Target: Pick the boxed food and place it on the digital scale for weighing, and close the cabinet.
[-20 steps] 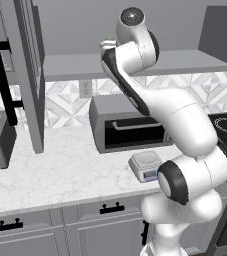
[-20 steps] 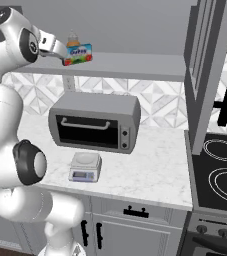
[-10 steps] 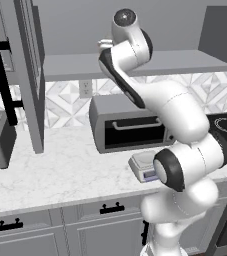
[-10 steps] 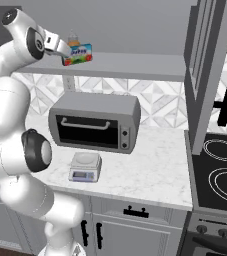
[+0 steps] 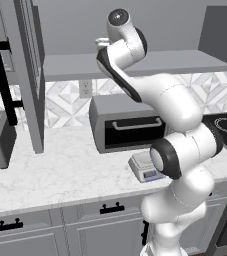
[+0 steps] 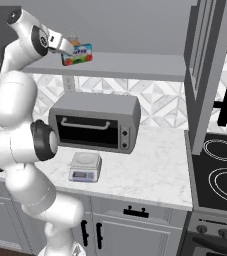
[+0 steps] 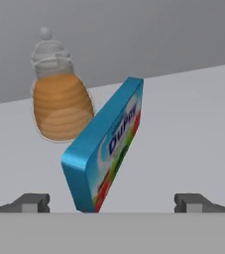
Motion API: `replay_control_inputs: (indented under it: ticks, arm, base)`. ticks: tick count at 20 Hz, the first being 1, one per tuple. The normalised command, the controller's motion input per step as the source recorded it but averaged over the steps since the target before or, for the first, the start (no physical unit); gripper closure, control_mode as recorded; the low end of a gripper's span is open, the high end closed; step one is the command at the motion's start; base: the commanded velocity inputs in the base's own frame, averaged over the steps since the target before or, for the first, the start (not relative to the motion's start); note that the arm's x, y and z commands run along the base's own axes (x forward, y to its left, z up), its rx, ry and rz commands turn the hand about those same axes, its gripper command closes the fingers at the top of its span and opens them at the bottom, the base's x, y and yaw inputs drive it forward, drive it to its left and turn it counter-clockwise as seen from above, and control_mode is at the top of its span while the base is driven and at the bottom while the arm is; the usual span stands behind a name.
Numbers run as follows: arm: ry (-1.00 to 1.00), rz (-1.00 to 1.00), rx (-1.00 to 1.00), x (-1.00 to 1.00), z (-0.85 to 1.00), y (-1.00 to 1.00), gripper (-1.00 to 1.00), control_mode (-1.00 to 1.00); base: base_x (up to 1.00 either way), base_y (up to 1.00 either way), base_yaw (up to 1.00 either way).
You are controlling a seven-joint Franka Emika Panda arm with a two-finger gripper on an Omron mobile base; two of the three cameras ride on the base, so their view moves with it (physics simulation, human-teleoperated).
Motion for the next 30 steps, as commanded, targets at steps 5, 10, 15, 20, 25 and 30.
replay_control_inputs:
  ticks: [5,10,15,20,25,30]
  arm:
    - [0.0,-0.05,0.0,0.26,0.0,0.15,-1.0,-1.0]
    - [0.0,-0.04,0.0,0.2,0.0,0.09,-1.0,-1.0]
    - [0.0,0.0,0.0,0.17,-0.01,0.0,-1.0,-1.0]
    - [0.0,0.0,0.0,0.1,-0.04,-0.03,-1.0,-1.0]
    - [0.0,0.0,0.01,0.06,-0.17,-0.15,1.0,-1.0]
    - [0.0,0.0,0.06,0.01,-0.32,-0.53,1.0,-1.0]
  base:
    - [0.0,0.0,0.0]
    - [0.0,0.0,0.0]
    - [0.0,0.0,0.0]
    - [0.0,0.0,0.0]
    - [0.0,0.0,0.0]
    - [0.0,0.0,0.0]
